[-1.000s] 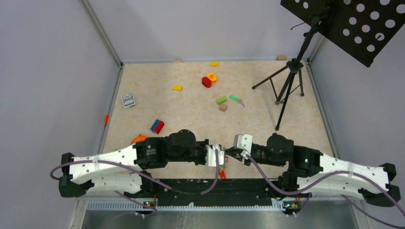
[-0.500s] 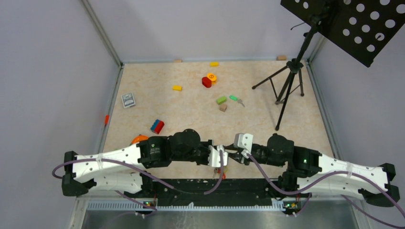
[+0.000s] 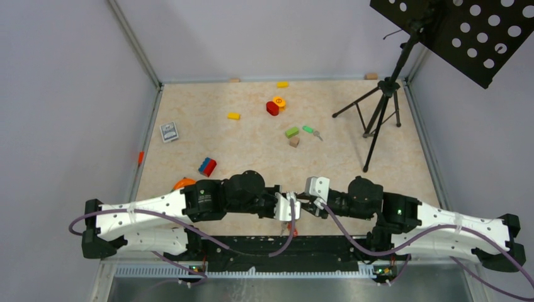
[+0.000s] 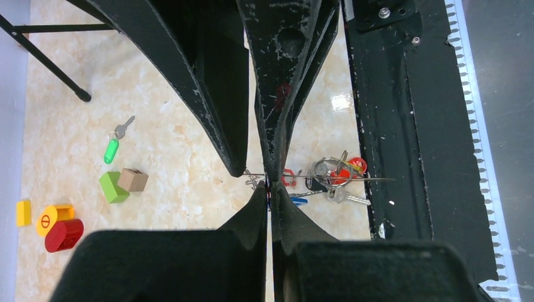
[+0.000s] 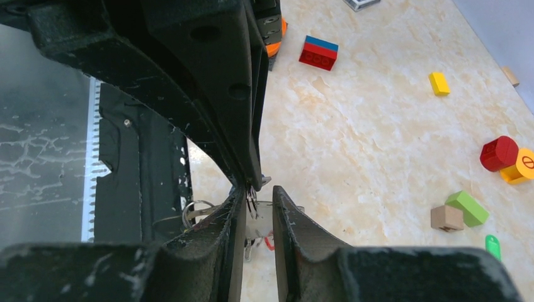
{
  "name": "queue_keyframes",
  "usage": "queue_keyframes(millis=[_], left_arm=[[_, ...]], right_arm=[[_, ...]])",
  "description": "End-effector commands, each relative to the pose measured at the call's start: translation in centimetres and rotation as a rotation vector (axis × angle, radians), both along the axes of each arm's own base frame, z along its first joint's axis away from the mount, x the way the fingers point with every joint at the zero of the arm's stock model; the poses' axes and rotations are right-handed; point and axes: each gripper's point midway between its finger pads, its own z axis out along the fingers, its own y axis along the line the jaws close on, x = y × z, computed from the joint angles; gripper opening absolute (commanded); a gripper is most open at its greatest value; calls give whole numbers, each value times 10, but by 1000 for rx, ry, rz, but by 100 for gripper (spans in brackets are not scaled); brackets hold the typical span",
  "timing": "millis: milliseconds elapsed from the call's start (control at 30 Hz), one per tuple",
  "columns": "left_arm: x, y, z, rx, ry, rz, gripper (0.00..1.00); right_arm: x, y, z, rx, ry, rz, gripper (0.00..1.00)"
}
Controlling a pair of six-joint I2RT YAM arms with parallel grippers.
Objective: Remove the keys from the keyring
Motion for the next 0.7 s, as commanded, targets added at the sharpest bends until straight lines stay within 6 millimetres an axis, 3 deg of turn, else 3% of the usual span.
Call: queue_keyframes(millis=[0, 533, 667], left_arm=[[-4, -11, 33, -98, -19, -33, 0], [-9, -12, 32, -103, -1, -52, 0], [-10, -13, 30, -100, 2, -56, 0]], right_arm=[[2, -3, 9, 0, -1, -13, 20], [-2, 9, 10, 27, 9, 23, 14], [-3, 11, 10, 25, 10, 32, 2]])
